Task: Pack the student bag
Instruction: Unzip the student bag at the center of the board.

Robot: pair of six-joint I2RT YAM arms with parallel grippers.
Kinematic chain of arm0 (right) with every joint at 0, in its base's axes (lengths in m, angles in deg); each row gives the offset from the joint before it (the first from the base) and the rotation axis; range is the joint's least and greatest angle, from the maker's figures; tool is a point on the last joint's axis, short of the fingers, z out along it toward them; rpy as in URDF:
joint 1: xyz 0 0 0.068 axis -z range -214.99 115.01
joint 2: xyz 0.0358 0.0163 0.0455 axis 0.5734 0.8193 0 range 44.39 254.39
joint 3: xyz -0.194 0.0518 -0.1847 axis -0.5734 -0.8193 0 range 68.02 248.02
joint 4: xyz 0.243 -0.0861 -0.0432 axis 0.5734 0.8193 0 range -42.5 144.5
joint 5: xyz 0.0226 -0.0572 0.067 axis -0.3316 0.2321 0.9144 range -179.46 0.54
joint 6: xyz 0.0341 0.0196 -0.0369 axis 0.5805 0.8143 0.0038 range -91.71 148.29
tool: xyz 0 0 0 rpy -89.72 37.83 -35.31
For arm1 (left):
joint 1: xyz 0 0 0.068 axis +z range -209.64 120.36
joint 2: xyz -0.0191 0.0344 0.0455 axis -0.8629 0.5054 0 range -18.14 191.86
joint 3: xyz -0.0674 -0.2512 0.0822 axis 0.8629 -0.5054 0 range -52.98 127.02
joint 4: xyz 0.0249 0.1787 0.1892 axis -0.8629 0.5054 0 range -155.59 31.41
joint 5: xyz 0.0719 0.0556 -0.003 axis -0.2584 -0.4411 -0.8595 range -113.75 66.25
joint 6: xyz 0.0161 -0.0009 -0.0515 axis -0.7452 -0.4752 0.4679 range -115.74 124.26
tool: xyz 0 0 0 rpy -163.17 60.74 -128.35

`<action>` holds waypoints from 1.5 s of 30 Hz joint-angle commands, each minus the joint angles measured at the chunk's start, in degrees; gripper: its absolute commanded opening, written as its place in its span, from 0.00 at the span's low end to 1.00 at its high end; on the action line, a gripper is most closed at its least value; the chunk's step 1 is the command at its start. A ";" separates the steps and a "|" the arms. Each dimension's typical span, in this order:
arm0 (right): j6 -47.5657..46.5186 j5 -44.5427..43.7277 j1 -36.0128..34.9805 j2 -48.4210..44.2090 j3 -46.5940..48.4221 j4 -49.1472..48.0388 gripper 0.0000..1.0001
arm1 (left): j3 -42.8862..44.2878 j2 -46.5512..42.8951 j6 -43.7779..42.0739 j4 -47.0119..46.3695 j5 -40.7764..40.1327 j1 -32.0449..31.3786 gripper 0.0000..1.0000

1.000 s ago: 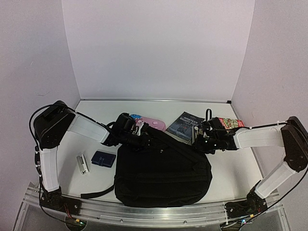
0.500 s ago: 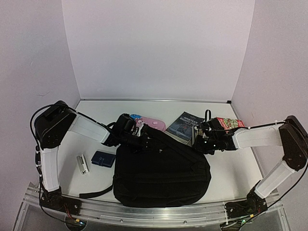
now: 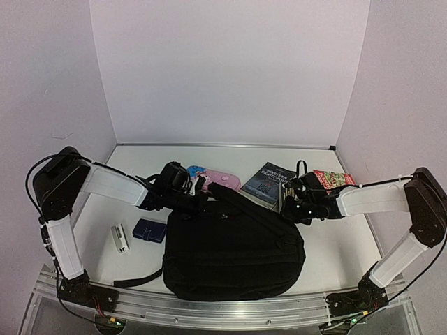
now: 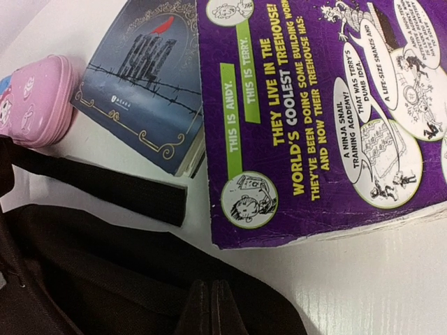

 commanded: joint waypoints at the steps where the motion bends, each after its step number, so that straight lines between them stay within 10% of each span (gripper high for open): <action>1: 1.68 -5.16 -0.13 0.89 -0.83 2.24 0.00 | -3.71 -6.54 -1.16 3.01 -5.49 1.93 0.00; 29: 1.30 -9.47 -0.11 2.03 1.64 5.94 0.00 | -15.16 -25.09 -5.27 16.80 -10.97 14.87 0.01; 38: -3.60 -9.65 -0.07 -8.85 2.64 7.39 0.28 | -15.84 -30.46 -1.03 27.34 -15.97 15.69 0.66; 45: -3.95 -9.76 -0.06 -12.57 3.12 8.48 0.47 | -22.50 -35.88 13.07 30.98 -15.25 17.10 0.75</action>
